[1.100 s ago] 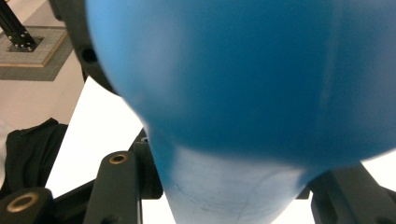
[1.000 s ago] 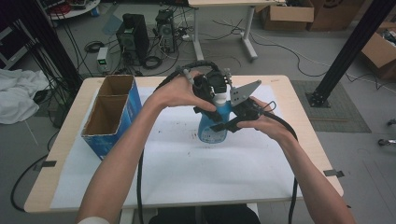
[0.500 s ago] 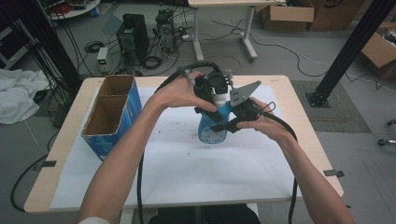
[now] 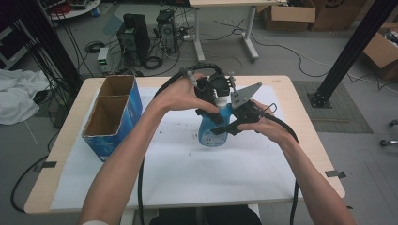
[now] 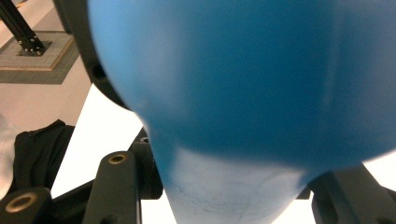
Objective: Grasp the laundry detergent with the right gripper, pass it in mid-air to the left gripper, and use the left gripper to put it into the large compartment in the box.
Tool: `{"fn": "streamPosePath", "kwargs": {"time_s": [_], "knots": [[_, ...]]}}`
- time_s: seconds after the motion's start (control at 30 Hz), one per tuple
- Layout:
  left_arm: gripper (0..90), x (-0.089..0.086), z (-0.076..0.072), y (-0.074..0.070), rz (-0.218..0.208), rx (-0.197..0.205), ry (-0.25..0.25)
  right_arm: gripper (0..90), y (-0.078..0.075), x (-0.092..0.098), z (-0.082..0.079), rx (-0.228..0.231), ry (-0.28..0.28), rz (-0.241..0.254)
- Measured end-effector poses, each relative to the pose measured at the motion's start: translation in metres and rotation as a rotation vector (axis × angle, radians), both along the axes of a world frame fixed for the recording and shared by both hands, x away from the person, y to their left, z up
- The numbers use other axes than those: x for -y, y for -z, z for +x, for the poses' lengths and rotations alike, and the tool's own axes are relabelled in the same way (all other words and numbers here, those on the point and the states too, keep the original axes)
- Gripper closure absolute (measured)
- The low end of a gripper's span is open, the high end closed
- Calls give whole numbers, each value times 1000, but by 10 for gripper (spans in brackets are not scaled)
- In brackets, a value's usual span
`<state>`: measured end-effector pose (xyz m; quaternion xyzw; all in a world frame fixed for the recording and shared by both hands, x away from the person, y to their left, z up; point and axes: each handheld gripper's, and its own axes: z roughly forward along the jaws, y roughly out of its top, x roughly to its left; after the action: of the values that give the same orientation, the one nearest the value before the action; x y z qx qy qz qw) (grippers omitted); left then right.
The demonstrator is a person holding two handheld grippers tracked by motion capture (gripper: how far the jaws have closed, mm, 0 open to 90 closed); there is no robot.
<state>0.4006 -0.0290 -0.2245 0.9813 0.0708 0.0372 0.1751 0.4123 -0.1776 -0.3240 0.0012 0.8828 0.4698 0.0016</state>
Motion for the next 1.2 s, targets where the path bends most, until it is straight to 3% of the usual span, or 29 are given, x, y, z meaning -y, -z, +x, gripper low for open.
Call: {"fn": "streamPosePath", "kwargs": {"time_s": [0.27, 0.7, 1.2], "knots": [[374, 2, -1, 6, 8, -16, -19, 450, 7, 0, 0, -17, -5, 11], [374, 3, 1, 18, 50, -33, -9, 441, 21, 0, -1, -22, -2, 10], [374, 3, 0, 21, 48, -47, -6, 383, 25, 0, -1, -32, 6, 18]]}}
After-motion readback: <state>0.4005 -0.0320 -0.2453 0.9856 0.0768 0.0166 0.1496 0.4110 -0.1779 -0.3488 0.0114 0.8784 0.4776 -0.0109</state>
